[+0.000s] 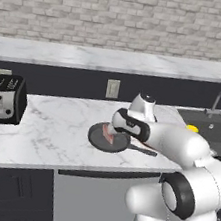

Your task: Pick up the pan with the steak in it and place it on the dining table. Then place the steak on the plate.

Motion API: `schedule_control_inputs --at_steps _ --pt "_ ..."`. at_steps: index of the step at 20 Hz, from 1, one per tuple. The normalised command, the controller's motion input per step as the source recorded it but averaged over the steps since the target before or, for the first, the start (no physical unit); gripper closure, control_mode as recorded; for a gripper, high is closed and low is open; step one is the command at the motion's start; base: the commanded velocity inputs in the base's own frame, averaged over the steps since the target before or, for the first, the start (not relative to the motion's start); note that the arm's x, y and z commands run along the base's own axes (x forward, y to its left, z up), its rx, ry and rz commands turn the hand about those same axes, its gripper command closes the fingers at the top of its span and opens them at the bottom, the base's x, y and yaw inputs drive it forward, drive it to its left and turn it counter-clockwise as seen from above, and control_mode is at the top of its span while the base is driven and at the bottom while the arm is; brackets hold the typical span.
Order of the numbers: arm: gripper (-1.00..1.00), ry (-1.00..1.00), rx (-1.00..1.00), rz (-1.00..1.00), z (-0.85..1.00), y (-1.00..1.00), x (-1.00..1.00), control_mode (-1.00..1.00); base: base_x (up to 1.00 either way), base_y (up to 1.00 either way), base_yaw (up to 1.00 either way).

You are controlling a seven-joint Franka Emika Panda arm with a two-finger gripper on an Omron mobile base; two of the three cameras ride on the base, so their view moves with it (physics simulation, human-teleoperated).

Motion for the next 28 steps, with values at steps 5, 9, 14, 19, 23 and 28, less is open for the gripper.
schedule_control_inputs --at_steps 5,9,14,19,23,28 --pt "-1.0 0.0 0.01 -0.17 -0.09 0.05 0.65 -1.0 0.0 0.0 0.0" --pt "-1.0 0.01 -0.01 -0.05 -0.02 0.0 0.17 -1.0 0.0 0.0 0.0" --pt "-1.0 0.01 0.05 0.0 -0.12 0.0 0.05 -1.0 0.0 0.0 0.0" --pt "-1.0 0.02 0.08 0.0 -0.24 0.05 0.13 -1.0 0.0 0.0 0.0" --pt "-1.0 0.02 0.01 0.0 -0.19 0.05 0.05 -1.0 0.0 0.0 0.0" --pt "-1.0 0.02 0.0 0.0 -0.08 0.08 0.02 -1.0 0.0 0.0 0.0"
